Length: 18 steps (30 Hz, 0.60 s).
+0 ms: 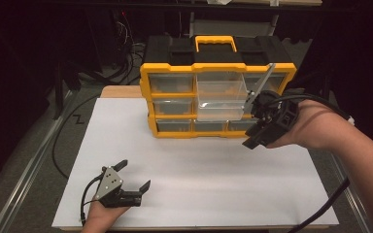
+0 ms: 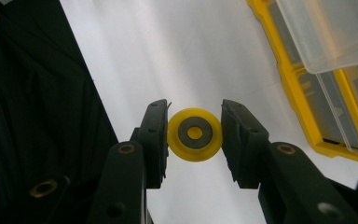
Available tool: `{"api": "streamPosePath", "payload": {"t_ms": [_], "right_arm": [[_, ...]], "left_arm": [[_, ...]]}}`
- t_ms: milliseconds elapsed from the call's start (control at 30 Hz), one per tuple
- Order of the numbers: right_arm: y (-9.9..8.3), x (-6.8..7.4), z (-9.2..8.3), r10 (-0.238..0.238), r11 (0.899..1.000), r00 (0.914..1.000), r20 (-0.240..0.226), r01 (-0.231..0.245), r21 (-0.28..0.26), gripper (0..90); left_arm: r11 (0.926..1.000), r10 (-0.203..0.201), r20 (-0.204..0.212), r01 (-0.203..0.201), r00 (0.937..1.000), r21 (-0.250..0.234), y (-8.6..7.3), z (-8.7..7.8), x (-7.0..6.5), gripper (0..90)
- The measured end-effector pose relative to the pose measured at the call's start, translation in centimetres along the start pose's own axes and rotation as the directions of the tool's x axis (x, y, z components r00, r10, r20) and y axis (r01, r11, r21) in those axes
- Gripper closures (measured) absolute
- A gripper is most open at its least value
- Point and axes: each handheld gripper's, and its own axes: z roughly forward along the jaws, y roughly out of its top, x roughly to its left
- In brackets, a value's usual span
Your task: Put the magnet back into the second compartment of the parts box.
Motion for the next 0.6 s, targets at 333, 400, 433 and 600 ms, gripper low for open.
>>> {"api": "streamPosePath", "payload": {"t_ms": [333,400,433,600], "right_arm": [[0.7,-0.2,-1.7,-0.002,1.0,0.9998,0.017,0.002,0.003,64.3],[0.8,-0.3,-2.0,-0.001,1.0,0.9998,0.02,0.001,0.002,64.3],[0.8,-0.3,-2.2,0.0,1.0,0.9998,0.019,-0.001,0.001,64.3],[1.0,-0.4,-3.1,0.001,1.0,0.9997,0.024,-0.001,-0.007,64.4]], "left_arm": [[1.0,0.005,0.001,-0.005,1.0,-0.001,0.0,-0.1,0.0,0.5],[1.0,0.007,0.003,-0.007,1.0,-0.004,0.0,-0.1,0.0,0.4],[1.0,0.008,0.004,-0.008,1.0,-0.005,0.0,-0.1,0.0,0.4],[0.9999,0.009,0.002,-0.009,1.0,-0.006,0.0,-0.1,0.0,0.4]]}}
